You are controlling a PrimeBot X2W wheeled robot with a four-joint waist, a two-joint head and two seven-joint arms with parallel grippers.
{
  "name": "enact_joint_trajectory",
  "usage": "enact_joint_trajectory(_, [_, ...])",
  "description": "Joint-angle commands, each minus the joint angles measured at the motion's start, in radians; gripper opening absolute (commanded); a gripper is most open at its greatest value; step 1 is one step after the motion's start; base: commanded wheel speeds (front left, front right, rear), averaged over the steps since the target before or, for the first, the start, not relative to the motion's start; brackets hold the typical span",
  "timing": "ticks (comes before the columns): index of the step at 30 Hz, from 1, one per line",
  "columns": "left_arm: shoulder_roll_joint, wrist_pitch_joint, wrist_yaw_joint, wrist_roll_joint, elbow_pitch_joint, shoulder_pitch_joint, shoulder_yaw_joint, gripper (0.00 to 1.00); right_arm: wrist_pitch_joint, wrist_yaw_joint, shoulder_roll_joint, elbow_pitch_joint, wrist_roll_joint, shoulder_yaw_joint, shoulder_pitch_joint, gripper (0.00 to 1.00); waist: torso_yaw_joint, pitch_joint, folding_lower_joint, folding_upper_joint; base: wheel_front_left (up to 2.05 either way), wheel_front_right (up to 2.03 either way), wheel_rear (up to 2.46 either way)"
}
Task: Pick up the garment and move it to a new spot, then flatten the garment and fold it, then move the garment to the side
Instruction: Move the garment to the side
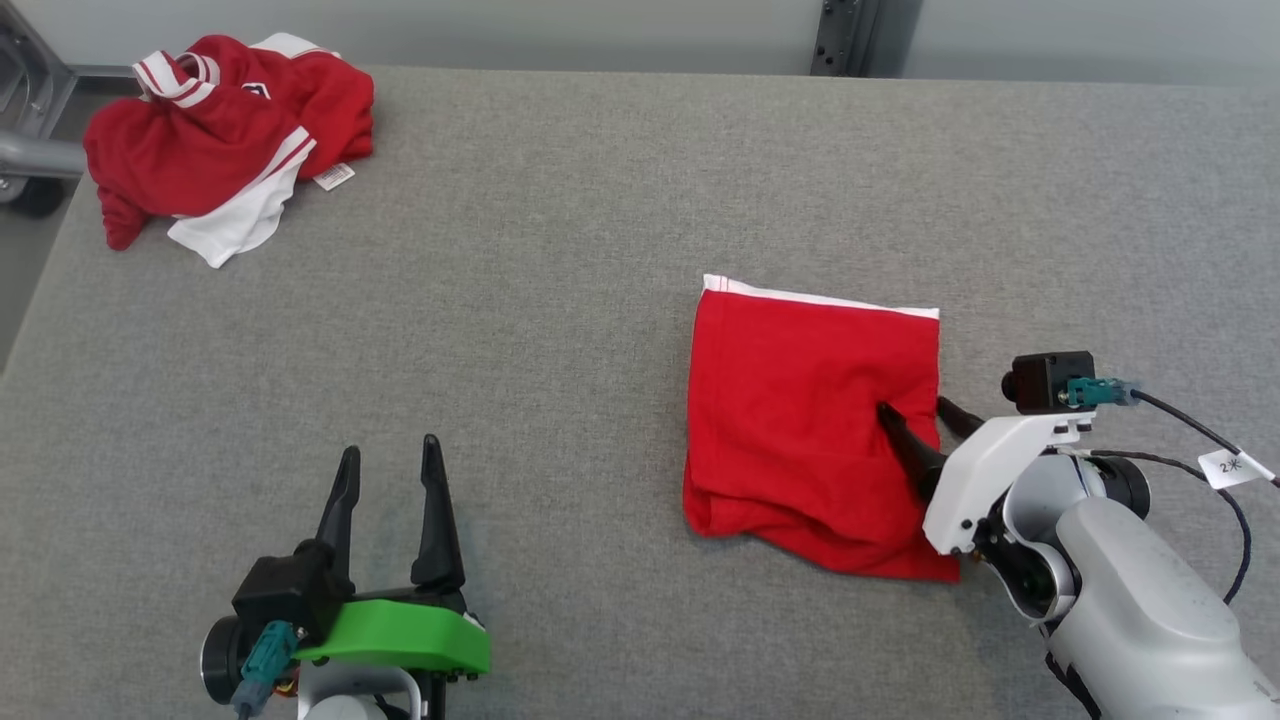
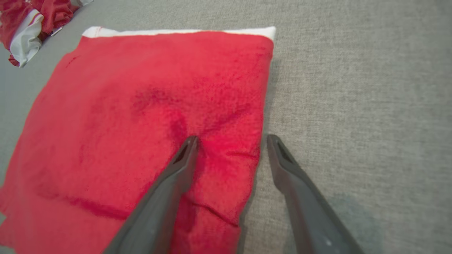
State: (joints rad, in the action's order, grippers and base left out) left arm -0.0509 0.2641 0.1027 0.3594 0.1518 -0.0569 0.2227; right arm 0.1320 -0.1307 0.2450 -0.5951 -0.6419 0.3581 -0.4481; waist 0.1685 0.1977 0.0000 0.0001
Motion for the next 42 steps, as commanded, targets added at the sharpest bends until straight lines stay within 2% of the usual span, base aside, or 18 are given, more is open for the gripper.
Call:
enact_joint_trajectory(1, [0.0, 0.0, 0.005, -0.003, -0.006, -0.012, -0.008, 1.0, -0.025, 0.0, 0.014, -0.013, -0.018, 0.041, -0.024, 0.0, 0.004, 0.014, 0.0, -0.0001, 0.0, 0.0, 0.0])
enact_joint_trajectory(6, [0.0, 0.0, 0.0, -0.018, -0.01, -0.019, -0.005, 1.0, -0.078, 0.0, 0.051, -0.015, -0.023, 0.083, -0.065, 0.0, -0.032, 0.022, 0.0, -0.0001, 0.0, 0.0, 0.0])
enact_joint_trajectory(10, [0.0, 0.0, -0.008, -0.031, -0.011, -0.026, -0.004, 1.0, -0.113, 0.0, 0.078, -0.024, -0.015, 0.103, -0.089, 0.0, -0.089, 0.032, 0.0, -0.0001, 0.0, 0.0, 0.0])
enact_joint_trajectory(20, [-0.009, 0.0, -0.032, -0.075, -0.001, -0.064, 0.008, 1.0, -0.192, 0.0, 0.13, -0.054, -0.011, 0.09, -0.14, 0.0, -0.308, 0.079, 0.0, -0.0001, 0.0, 0.0, 0.0])
enact_joint_trajectory(27, [-0.035, -0.012, -0.041, -0.097, 0.006, -0.104, 0.025, 1.0, -0.244, 0.0, 0.118, -0.081, -0.008, 0.091, -0.176, 0.0, -0.439, 0.122, 0.0, -0.0001, 0.0, 0.0, 0.0])
enact_joint_trajectory(33, [-0.05, -0.031, -0.043, -0.108, -0.009, -0.133, 0.039, 1.0, -0.288, 0.0, 0.109, -0.118, 0.002, 0.101, -0.216, 0.0, -0.462, 0.146, 0.0, -0.0001, 0.0, 0.0, 0.0])
enact_joint_trajectory(37, [-0.056, -0.037, -0.043, -0.113, -0.024, -0.143, 0.045, 1.0, -0.314, 0.0, 0.115, -0.154, 0.018, 0.105, -0.255, 0.0, -0.438, 0.157, 0.0, -0.0001, 0.0, 0.0, 0.0])
enact_joint_trajectory(42, [-0.063, -0.043, -0.032, -0.116, -0.044, -0.149, 0.047, 1.0, -0.338, 0.0, 0.152, -0.208, 0.047, 0.104, -0.331, 0.0, -0.384, 0.175, 0.0, -0.0001, 0.0, 0.0, 0.0])
